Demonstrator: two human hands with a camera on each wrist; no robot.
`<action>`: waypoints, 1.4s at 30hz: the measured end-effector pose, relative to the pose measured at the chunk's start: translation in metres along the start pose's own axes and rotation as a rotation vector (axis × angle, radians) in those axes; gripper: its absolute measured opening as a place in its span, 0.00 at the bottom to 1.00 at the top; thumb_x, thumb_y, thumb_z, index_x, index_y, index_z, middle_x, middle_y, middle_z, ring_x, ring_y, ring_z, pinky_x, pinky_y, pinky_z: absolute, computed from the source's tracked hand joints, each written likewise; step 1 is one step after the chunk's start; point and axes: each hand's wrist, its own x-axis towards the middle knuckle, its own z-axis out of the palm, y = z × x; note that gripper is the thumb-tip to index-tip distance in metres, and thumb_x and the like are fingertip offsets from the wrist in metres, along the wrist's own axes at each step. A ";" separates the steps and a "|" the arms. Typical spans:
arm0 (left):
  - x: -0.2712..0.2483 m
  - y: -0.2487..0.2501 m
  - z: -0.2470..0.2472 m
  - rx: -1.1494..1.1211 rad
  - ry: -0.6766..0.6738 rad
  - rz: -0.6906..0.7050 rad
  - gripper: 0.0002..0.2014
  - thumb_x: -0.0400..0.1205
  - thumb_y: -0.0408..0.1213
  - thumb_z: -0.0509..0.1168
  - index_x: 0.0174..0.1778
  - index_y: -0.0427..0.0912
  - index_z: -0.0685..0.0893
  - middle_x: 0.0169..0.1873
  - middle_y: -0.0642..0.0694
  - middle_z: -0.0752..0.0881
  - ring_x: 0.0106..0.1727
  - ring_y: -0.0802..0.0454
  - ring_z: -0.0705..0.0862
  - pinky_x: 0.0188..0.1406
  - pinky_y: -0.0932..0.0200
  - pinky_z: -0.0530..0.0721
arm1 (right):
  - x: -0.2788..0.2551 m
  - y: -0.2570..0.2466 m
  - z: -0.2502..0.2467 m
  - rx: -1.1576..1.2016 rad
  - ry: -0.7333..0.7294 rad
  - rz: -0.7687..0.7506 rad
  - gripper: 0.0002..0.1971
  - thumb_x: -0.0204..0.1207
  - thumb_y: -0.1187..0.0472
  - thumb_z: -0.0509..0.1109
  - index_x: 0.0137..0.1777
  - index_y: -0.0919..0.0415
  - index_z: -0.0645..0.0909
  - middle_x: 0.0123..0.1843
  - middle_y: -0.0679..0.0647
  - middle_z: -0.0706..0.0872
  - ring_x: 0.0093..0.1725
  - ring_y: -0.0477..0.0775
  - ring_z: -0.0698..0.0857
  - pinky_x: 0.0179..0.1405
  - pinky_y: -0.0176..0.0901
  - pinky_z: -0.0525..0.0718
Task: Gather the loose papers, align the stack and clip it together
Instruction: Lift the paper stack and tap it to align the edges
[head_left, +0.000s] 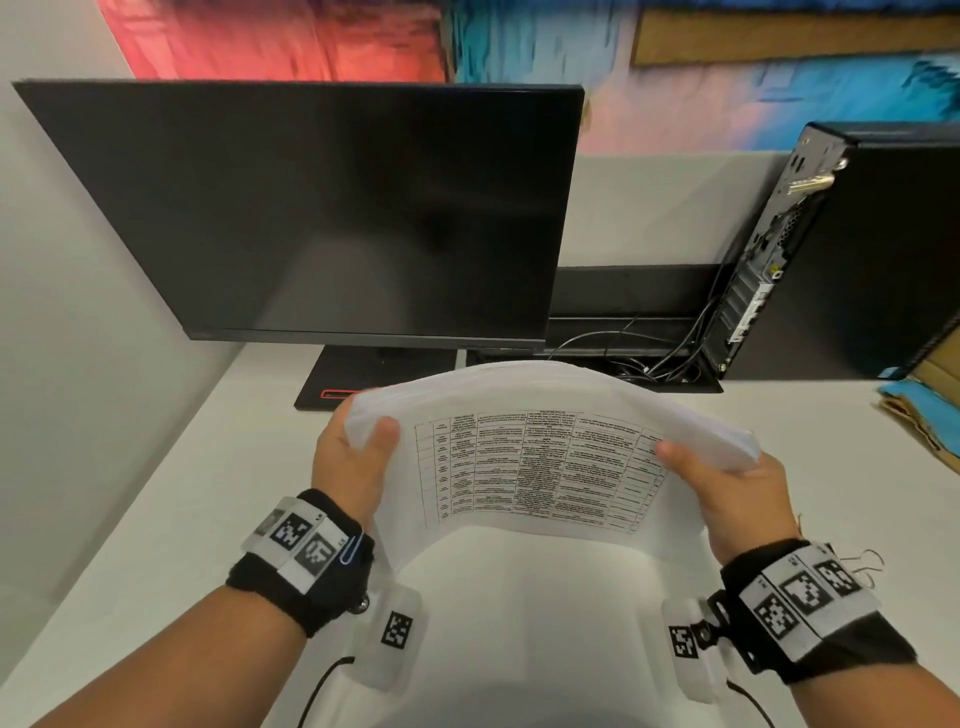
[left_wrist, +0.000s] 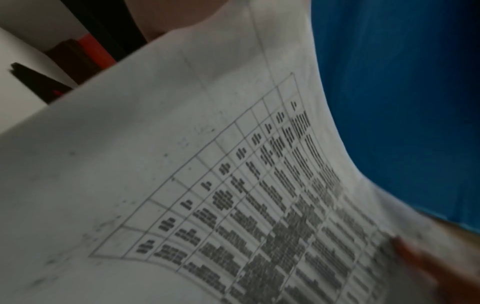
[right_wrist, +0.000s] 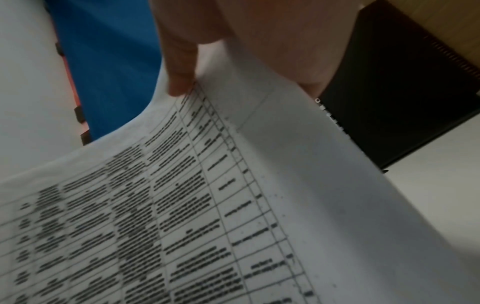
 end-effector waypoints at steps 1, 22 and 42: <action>-0.004 0.000 0.003 0.035 0.037 -0.014 0.15 0.70 0.45 0.71 0.51 0.47 0.81 0.43 0.50 0.85 0.47 0.49 0.86 0.41 0.57 0.85 | -0.002 0.000 0.002 -0.015 0.004 -0.012 0.10 0.65 0.69 0.76 0.47 0.62 0.86 0.38 0.50 0.92 0.36 0.41 0.90 0.32 0.29 0.86; -0.003 0.061 -0.003 0.643 0.147 0.596 0.42 0.54 0.56 0.79 0.62 0.50 0.71 0.59 0.56 0.68 0.63 0.58 0.69 0.66 0.53 0.69 | -0.009 -0.053 0.010 -0.544 -0.233 -0.680 0.15 0.63 0.65 0.79 0.39 0.42 0.86 0.35 0.26 0.86 0.39 0.32 0.85 0.37 0.22 0.80; -0.007 0.102 0.009 0.426 -0.246 0.345 0.19 0.71 0.41 0.74 0.41 0.24 0.85 0.43 0.24 0.87 0.44 0.29 0.86 0.46 0.33 0.85 | 0.020 -0.091 0.011 0.166 -0.299 -0.130 0.30 0.43 0.55 0.85 0.50 0.60 0.86 0.47 0.57 0.92 0.49 0.61 0.90 0.46 0.52 0.89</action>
